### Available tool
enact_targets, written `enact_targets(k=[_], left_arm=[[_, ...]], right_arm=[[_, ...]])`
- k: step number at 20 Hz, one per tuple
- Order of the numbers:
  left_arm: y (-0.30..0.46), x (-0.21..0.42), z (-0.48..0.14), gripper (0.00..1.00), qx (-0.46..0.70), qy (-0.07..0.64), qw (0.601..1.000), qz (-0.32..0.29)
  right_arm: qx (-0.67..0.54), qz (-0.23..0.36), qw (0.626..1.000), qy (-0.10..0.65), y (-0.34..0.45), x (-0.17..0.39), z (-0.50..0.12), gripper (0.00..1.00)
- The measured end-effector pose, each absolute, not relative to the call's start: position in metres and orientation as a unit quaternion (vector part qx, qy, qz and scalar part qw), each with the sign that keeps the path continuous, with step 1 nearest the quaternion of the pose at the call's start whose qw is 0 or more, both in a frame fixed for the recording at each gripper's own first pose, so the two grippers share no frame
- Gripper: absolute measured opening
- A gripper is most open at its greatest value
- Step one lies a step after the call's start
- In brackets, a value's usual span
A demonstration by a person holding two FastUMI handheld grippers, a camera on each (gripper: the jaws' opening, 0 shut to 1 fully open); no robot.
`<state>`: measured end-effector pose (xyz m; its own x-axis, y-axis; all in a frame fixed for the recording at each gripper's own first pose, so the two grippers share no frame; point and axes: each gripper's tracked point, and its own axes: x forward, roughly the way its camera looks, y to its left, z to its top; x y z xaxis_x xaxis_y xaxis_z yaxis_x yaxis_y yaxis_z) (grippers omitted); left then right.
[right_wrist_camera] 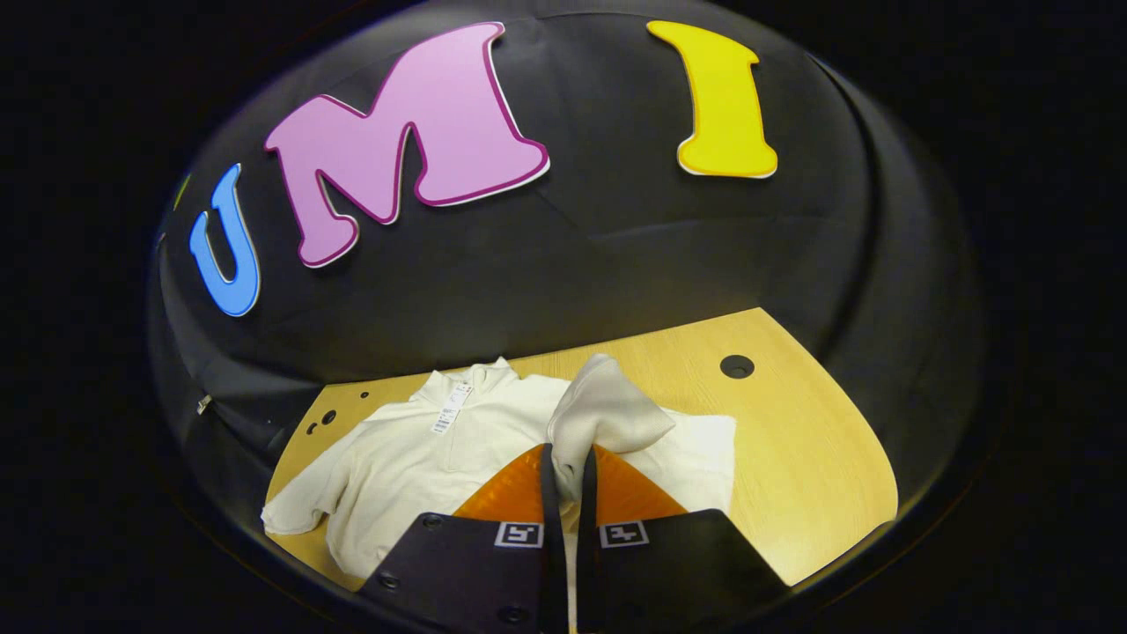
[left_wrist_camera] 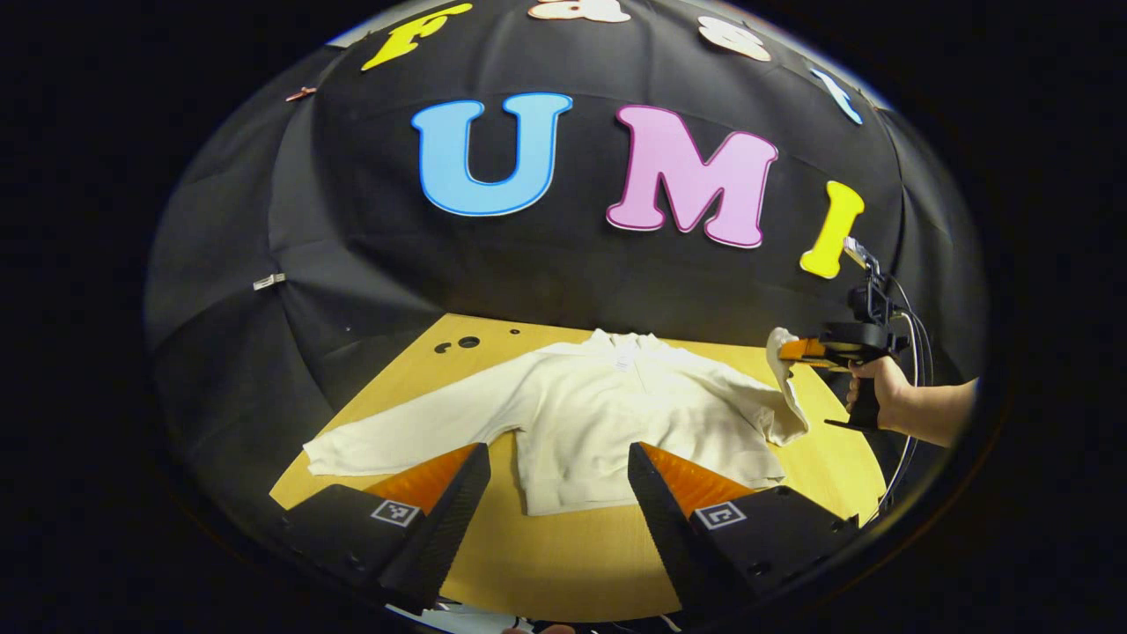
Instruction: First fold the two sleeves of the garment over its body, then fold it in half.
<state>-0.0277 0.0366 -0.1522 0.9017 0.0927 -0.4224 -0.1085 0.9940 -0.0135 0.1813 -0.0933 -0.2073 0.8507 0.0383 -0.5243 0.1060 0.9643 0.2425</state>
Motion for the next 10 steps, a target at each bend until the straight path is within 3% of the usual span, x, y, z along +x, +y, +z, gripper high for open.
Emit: enact_targets(k=[6,10], left_arm=[[0.008,-0.024,-0.147,0.97,-0.036,0.202,0.979,0.011],[0.019,-0.029,-0.15,0.98,-0.041,0.2,0.979,0.006]], right_arm=[[0.117,-0.048,0.963,0.237,-0.141,0.143,-0.155,0.08],[0.1,-0.038,0.973,0.203,-0.13,0.148,-0.103,0.08]])
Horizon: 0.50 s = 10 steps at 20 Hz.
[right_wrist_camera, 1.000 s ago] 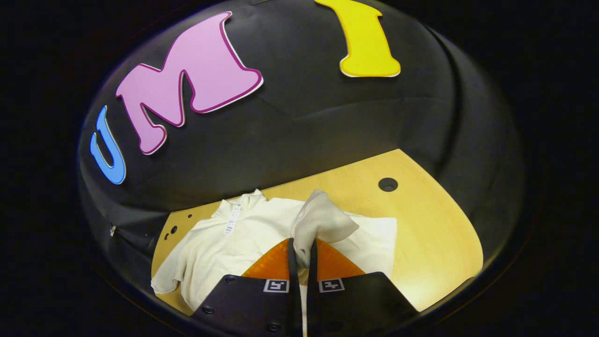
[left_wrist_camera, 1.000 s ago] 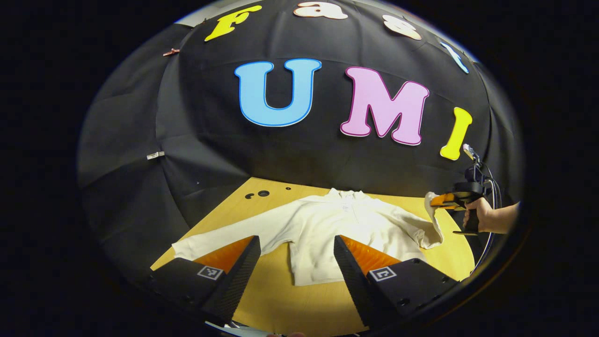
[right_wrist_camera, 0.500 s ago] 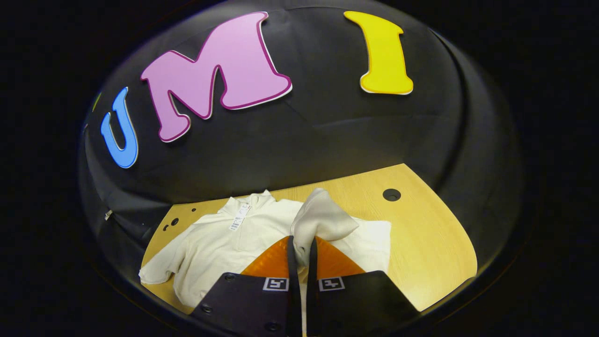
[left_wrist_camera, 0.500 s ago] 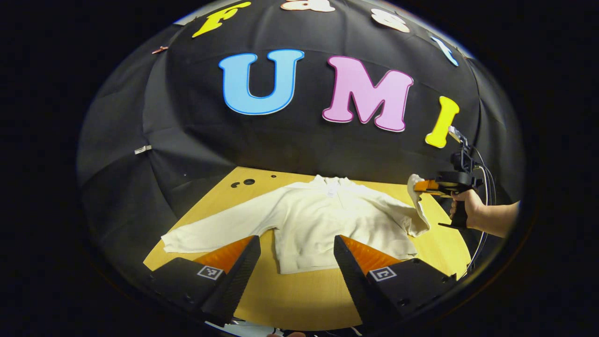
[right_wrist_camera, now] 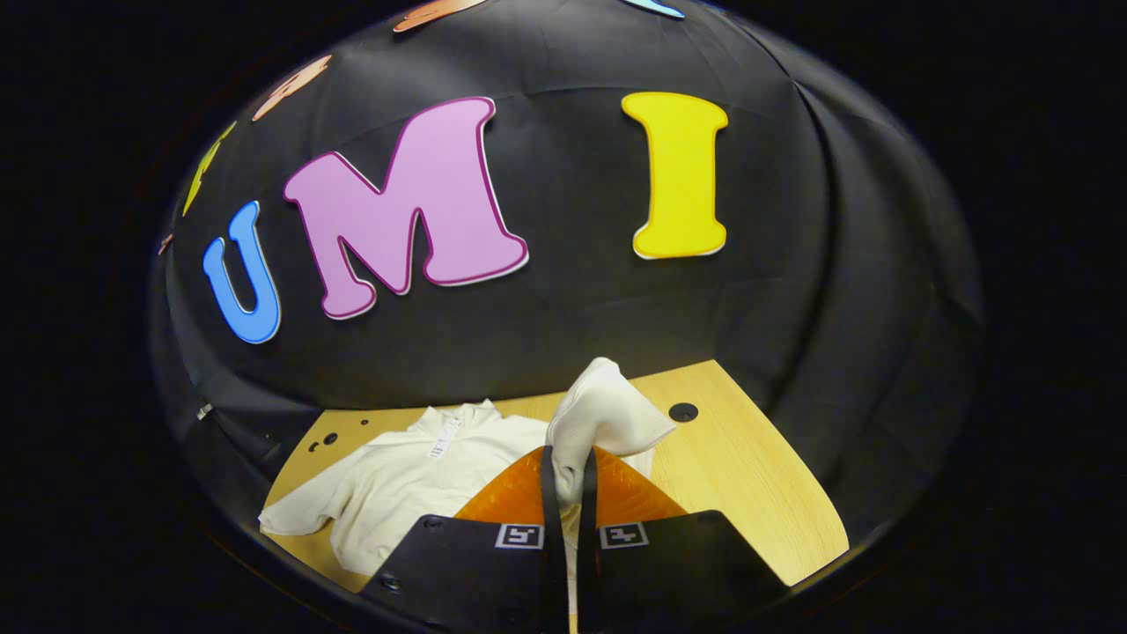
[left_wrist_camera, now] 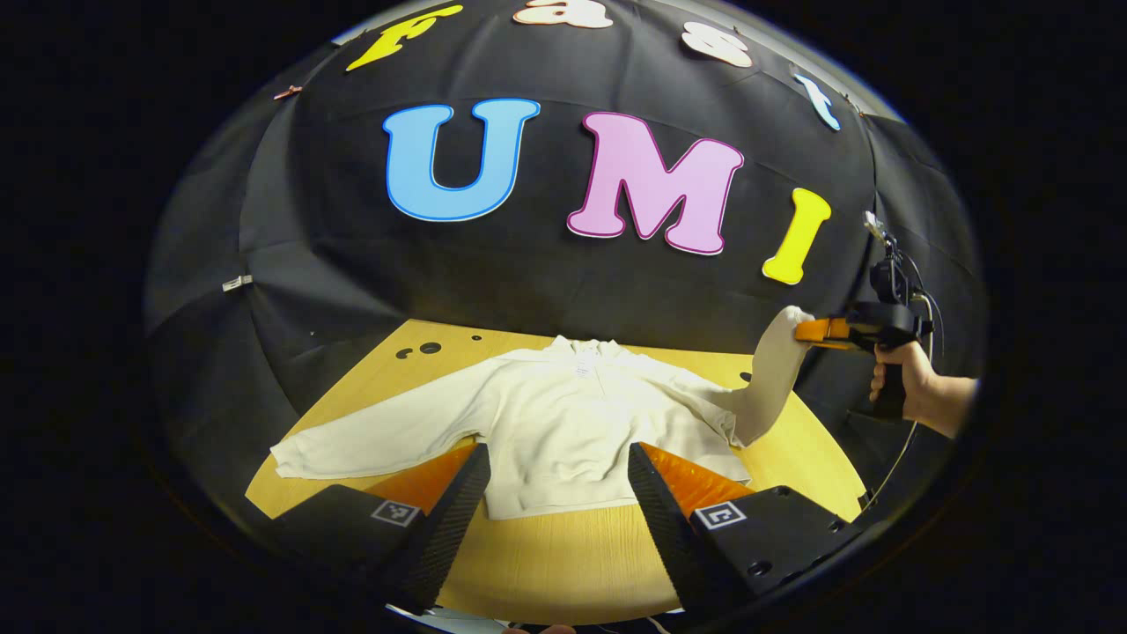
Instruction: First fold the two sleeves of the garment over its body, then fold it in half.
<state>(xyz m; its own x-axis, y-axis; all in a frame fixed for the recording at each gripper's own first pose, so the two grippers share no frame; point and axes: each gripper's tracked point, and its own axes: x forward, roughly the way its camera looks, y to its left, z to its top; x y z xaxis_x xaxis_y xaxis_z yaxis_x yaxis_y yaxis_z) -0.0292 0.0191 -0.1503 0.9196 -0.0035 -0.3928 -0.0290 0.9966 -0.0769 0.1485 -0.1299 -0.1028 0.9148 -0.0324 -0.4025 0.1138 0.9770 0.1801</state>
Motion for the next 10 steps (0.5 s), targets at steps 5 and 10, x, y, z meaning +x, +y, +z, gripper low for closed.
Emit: enact_targets(k=[5,10], left_arm=[[0.047,-0.029,-0.154,0.98,-0.06,0.197,0.978,0.028],[0.088,-0.036,-0.154,0.97,-0.072,0.188,0.977,0.073]], right_arm=[[0.076,0.029,0.982,0.173,-0.056,0.193,-0.051,0.08],[0.064,0.097,0.976,0.182,0.045,0.232,-0.059,0.08]])
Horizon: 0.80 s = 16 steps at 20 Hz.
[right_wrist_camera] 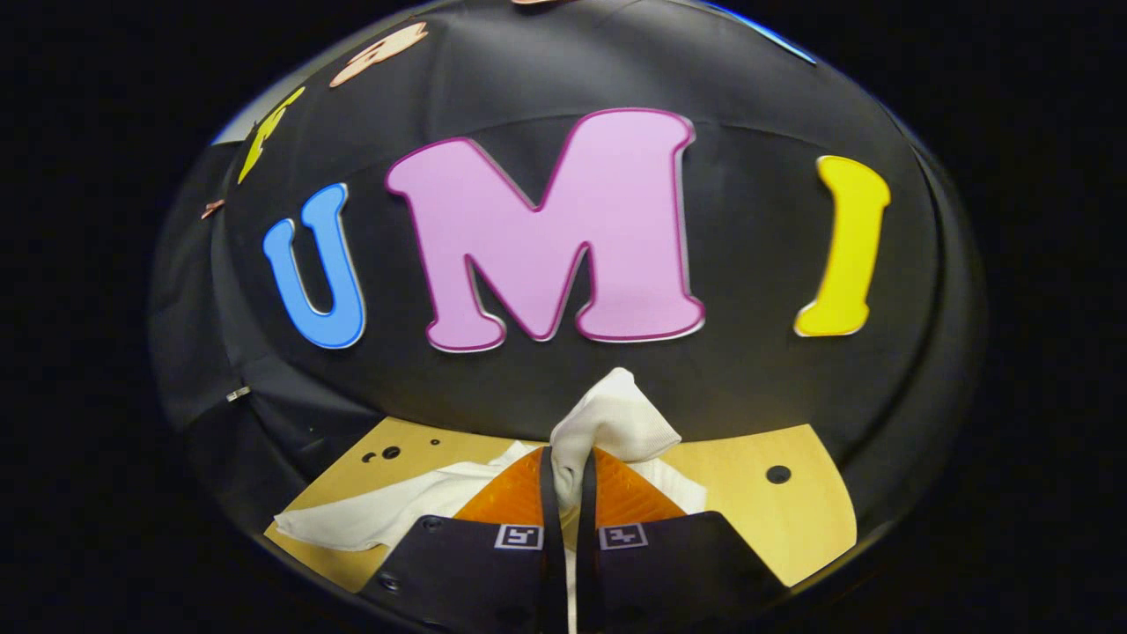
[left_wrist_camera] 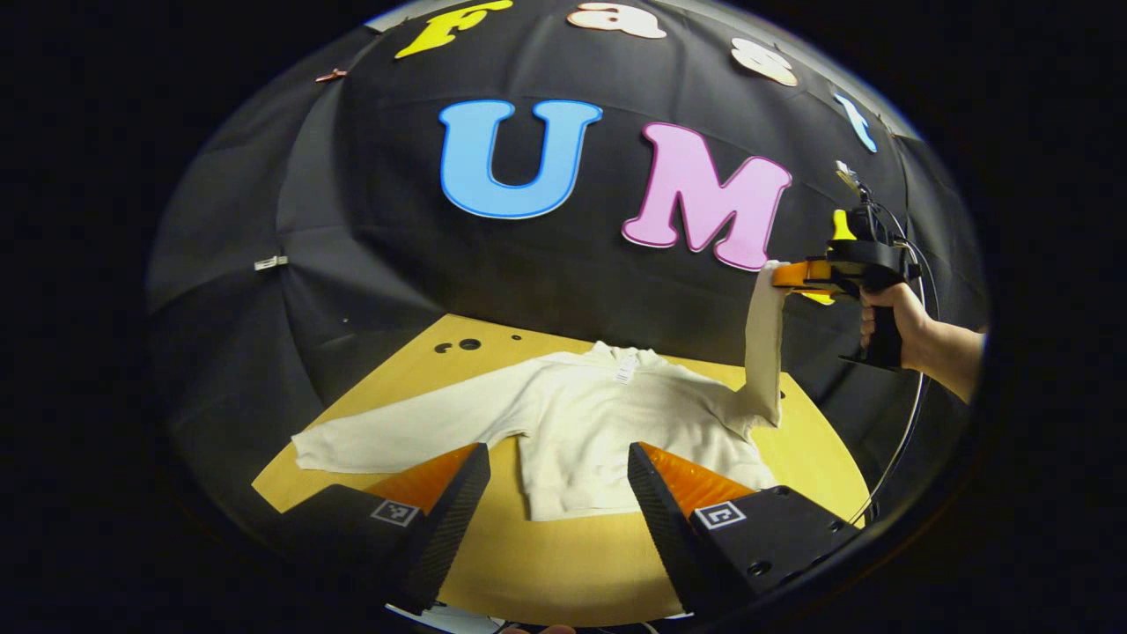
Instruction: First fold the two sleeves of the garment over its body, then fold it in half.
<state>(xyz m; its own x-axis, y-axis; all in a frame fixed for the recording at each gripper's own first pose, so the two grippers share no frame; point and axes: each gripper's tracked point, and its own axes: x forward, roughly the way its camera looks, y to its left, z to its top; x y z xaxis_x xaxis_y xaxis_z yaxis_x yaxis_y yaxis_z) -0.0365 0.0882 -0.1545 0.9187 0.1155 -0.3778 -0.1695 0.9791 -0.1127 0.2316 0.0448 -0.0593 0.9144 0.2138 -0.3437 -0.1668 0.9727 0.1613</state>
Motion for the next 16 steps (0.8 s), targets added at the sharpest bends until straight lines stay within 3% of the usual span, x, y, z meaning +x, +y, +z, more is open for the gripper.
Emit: enact_targets(k=[5,10,16], left_arm=[[0.136,-0.054,-0.164,0.97,-0.094,0.188,0.968,0.136],[0.189,-0.07,-0.187,0.97,-0.111,0.196,0.954,0.198],[0.262,-0.075,-0.211,0.97,-0.139,0.189,0.932,0.277]], right_arm=[[0.045,0.172,0.96,0.217,0.17,0.264,-0.109,0.08],[-0.007,0.225,0.938,0.263,0.278,0.284,-0.204,0.08],[-0.021,0.235,0.92,0.313,0.335,0.283,-0.305,0.18]])
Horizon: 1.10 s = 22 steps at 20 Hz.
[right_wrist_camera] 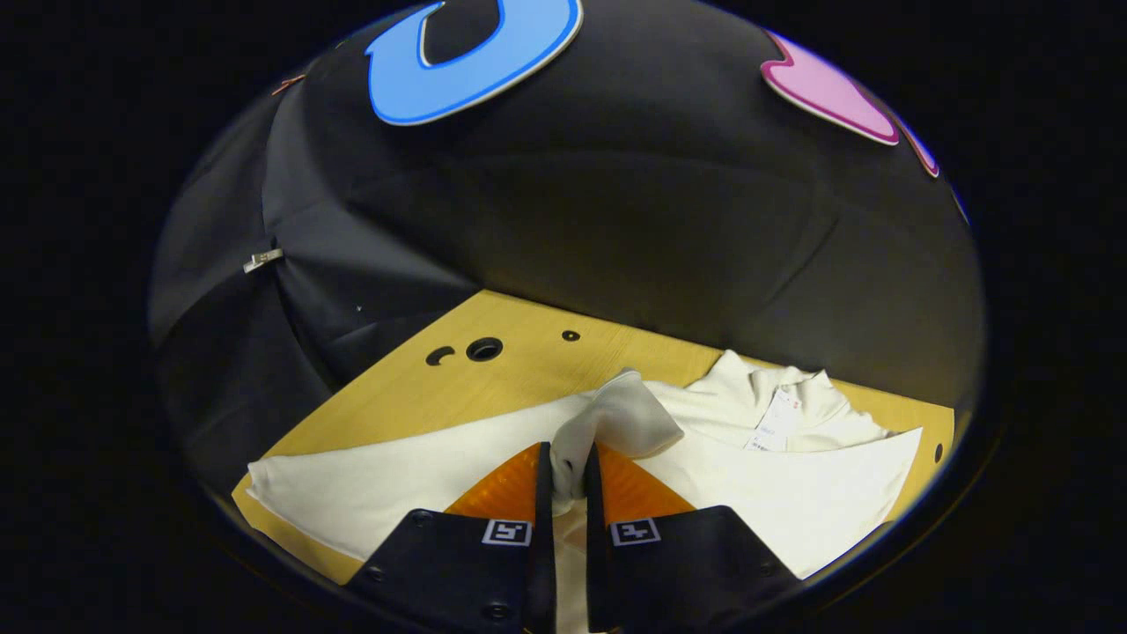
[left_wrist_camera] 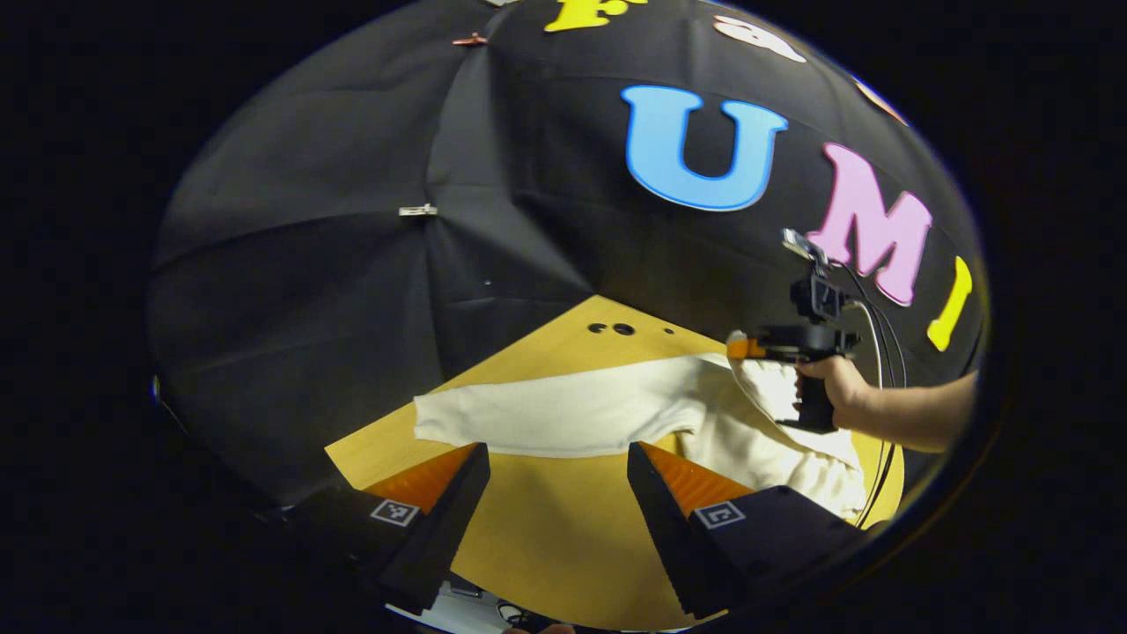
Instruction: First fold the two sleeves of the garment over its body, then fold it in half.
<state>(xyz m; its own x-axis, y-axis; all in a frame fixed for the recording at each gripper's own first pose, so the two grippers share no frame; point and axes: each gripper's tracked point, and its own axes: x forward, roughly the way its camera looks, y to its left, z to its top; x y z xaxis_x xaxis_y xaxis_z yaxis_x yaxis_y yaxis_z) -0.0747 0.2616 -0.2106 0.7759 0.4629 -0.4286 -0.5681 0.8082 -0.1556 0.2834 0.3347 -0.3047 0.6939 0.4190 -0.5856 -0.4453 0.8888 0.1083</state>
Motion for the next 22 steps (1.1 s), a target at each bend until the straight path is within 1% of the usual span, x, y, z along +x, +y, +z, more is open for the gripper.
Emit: enact_targets(k=[2,3,4,5,6,7,8,9,10,12,15,18,22], left_arm=[[0.284,-0.075,-0.224,0.97,-0.145,0.181,0.926,0.298],[0.296,-0.076,-0.234,0.97,-0.142,0.183,0.923,0.307],[0.309,-0.077,-0.244,0.97,-0.134,0.189,0.919,0.318],[0.323,-0.08,-0.255,0.97,-0.127,0.195,0.915,0.331],[0.338,-0.08,-0.264,0.97,-0.124,0.201,0.91,0.341],[0.352,-0.079,-0.272,0.97,-0.123,0.204,0.906,0.35],[0.367,-0.076,-0.28,0.97,-0.124,0.209,0.901,0.359],[0.379,-0.076,-0.288,0.97,-0.125,0.216,0.895,0.37],[0.39,-0.074,-0.293,0.97,-0.126,0.218,0.892,0.376],[0.407,-0.066,-0.305,0.97,-0.132,0.22,0.886,0.386],[0.421,-0.054,-0.326,0.97,-0.159,0.231,0.881,0.38],[0.434,-0.045,-0.347,0.97,-0.156,0.242,0.875,0.389],[0.439,-0.037,-0.364,0.98,-0.152,0.263,0.866,0.398]], right_arm=[[-0.021,0.241,0.917,0.318,0.347,0.281,-0.318,0.25],[-0.013,0.247,0.915,0.32,0.355,0.28,-0.321,0.2],[-0.003,0.256,0.912,0.32,0.365,0.278,-0.324,0.29],[0.003,0.263,0.911,0.317,0.371,0.276,-0.322,0.52],[0.004,0.266,0.912,0.312,0.371,0.275,-0.32,0.66],[0.005,0.271,0.912,0.307,0.371,0.271,-0.316,0.68],[-0.002,0.279,0.91,0.306,0.371,0.267,-0.317,0.85],[-0.018,0.284,0.912,0.297,0.36,0.264,-0.312,0.95],[-0.039,0.285,0.914,0.286,0.348,0.263,-0.309,0.98],[-0.07,0.281,0.919,0.267,0.317,0.261,-0.297,0.98],[-0.051,0.258,0.927,0.267,0.27,0.253,-0.279,0.98],[-0.02,0.218,0.938,0.271,0.213,0.247,-0.258,0.98],[-0.036,0.142,0.962,0.229,0.127,0.241,-0.222,0.98]])
